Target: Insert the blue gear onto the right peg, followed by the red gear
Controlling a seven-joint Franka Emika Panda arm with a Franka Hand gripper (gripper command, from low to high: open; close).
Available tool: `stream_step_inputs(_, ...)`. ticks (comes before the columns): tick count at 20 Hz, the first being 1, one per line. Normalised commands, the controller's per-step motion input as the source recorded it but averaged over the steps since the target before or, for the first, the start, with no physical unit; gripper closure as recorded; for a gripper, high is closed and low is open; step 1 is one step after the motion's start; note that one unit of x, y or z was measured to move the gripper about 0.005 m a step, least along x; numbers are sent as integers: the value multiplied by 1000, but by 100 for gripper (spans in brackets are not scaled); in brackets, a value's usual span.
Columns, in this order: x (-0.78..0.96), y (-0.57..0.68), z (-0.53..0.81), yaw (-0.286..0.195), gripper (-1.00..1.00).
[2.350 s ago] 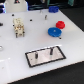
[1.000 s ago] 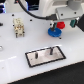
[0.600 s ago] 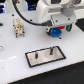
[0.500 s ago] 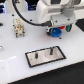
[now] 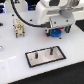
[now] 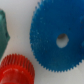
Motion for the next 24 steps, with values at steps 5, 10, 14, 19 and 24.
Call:
stream_step_inputs(5,-79,-39,-89,0,100)
stream_step_inputs(10,327,-1,511,0,100)
stream_step_inputs(14,542,-42,511,0,100)
stream_step_inputs(19,663,-130,481,0,100)
stream_step_inputs(24,765,-200,450,0,100)
